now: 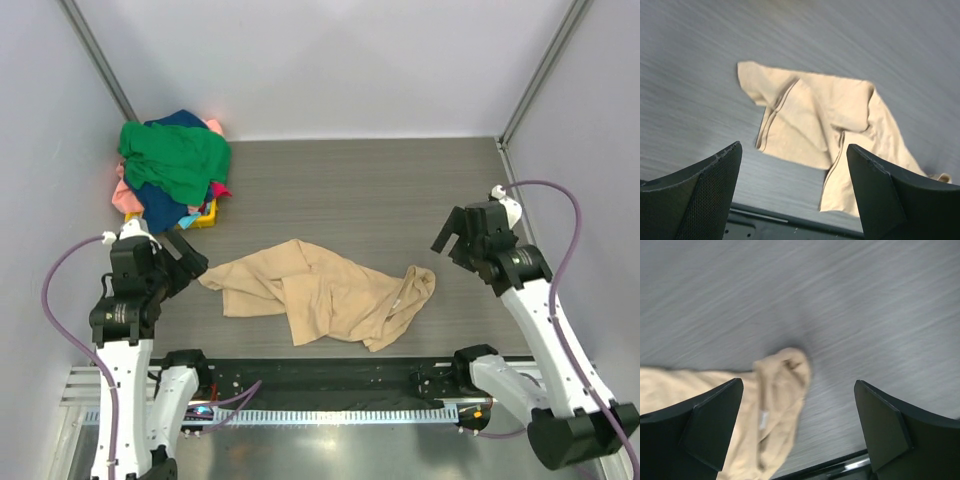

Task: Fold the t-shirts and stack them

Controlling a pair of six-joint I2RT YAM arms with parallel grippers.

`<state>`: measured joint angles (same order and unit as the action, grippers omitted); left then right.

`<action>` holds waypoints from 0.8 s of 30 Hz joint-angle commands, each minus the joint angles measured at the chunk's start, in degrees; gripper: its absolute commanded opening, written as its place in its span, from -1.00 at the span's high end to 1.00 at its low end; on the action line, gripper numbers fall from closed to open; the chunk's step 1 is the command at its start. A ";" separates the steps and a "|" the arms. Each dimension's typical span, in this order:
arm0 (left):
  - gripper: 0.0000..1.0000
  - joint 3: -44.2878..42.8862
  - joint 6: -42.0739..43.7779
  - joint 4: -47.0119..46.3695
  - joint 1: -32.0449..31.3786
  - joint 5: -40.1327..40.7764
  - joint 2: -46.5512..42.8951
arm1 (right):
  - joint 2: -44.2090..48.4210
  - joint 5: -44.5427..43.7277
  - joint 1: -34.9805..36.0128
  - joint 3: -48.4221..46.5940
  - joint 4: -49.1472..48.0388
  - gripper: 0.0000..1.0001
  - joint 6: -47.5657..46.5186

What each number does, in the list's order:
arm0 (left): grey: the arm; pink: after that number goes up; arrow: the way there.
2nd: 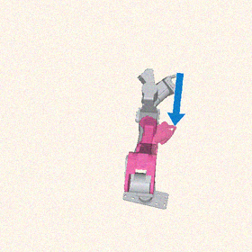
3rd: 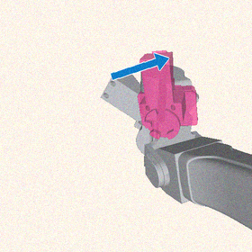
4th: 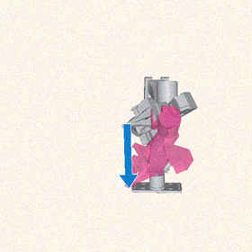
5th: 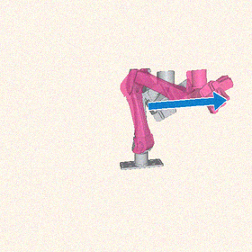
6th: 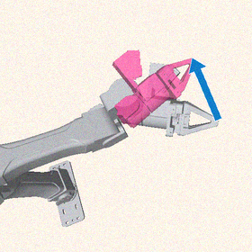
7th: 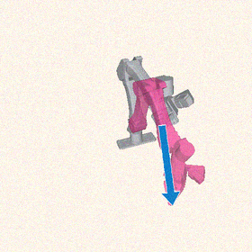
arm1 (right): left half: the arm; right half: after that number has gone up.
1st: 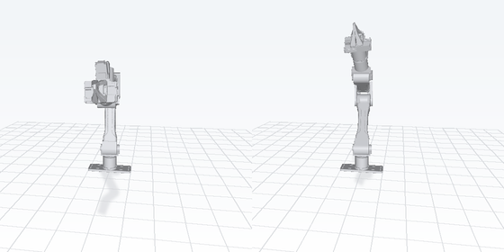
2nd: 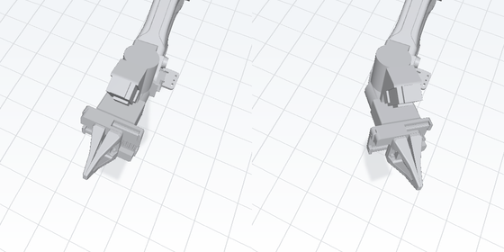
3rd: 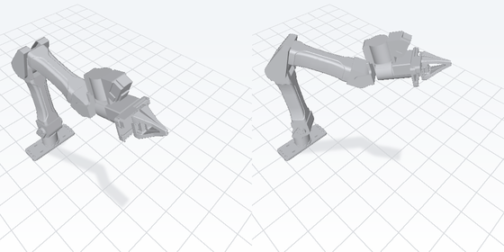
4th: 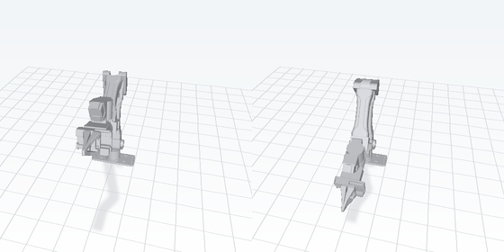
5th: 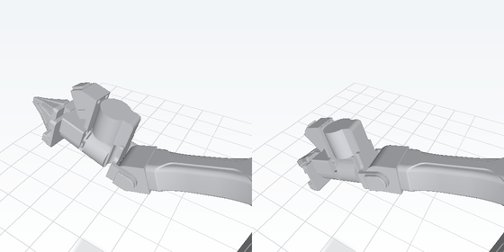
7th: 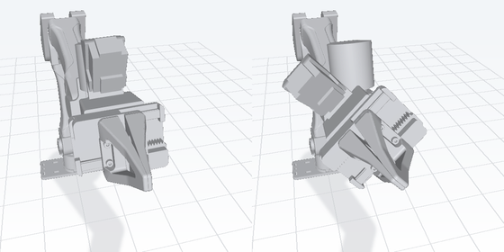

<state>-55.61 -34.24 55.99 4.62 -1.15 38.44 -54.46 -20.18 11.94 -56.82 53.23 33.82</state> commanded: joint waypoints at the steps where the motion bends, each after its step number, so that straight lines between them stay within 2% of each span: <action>1: -0.71 2.43 1.98 1.14 0.04 -1.76 -2.40 | 6.29 13.47 0.71 -3.30 -4.53 -0.99 3.16; 2: -0.71 2.35 2.33 1.06 0.12 -2.10 -2.66 | 6.64 19.33 1.84 -2.26 -5.06 -0.99 4.22; 4: -0.70 2.35 2.60 0.88 0.12 -3.69 -3.97 | 6.65 21.33 9.99 -1.37 -6.91 -0.99 7.29; 6: -0.71 3.05 2.16 -0.26 0.12 -3.42 -4.68 | 5.16 13.89 19.21 -0.67 -8.40 -0.99 12.74; 7: -0.71 3.58 2.07 -0.87 0.12 -3.94 -5.21 | 2.10 11.42 30.39 -0.58 -9.02 -0.95 14.32; 9: -0.71 3.67 1.90 -1.32 0.21 -3.95 -4.95 | -3.52 3.52 41.43 -1.27 -9.81 -0.93 18.20; 10: -0.71 3.67 1.90 -1.23 0.21 -4.56 -4.78 | -6.68 0.79 50.98 -1.89 -9.73 -0.90 19.43; 11: -0.71 3.58 2.16 -1.14 0.21 -4.65 -4.25 | -14.02 -2.20 55.68 -4.07 -9.64 -0.89 21.27; 13: -0.70 3.50 2.33 -0.53 0.12 -4.92 -4.16 | -21.00 -7.31 64.12 -7.15 -9.81 -0.83 22.95; 14: -0.70 3.58 2.33 -0.70 0.21 -4.83 -4.33 | -26.87 -7.59 65.56 -8.21 -10.42 -0.80 23.13; 16: -0.70 3.67 2.33 -0.79 0.12 -4.74 -4.60 | -32.97 -6.89 68.20 -10.58 -12.97 -0.70 22.87; 18: -0.70 3.76 2.25 -0.88 0.30 -4.65 -4.95 | -41.03 -6.54 70.58 -15.06 -13.33 -0.69 21.82; 21: -0.71 3.85 2.25 -0.88 0.21 -4.74 -5.04 | -47.56 -6.18 70.94 -19.02 -13.50 -0.69 21.11; 24: -0.71 3.85 2.25 -0.97 0.21 -4.92 -5.30 | -50.30 -7.15 70.76 -21.58 -13.59 -0.69 19.18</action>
<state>-51.92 -32.73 56.84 4.62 -4.47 33.85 -105.01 -23.35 83.09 -74.28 40.40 53.58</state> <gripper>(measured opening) 0.854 0.846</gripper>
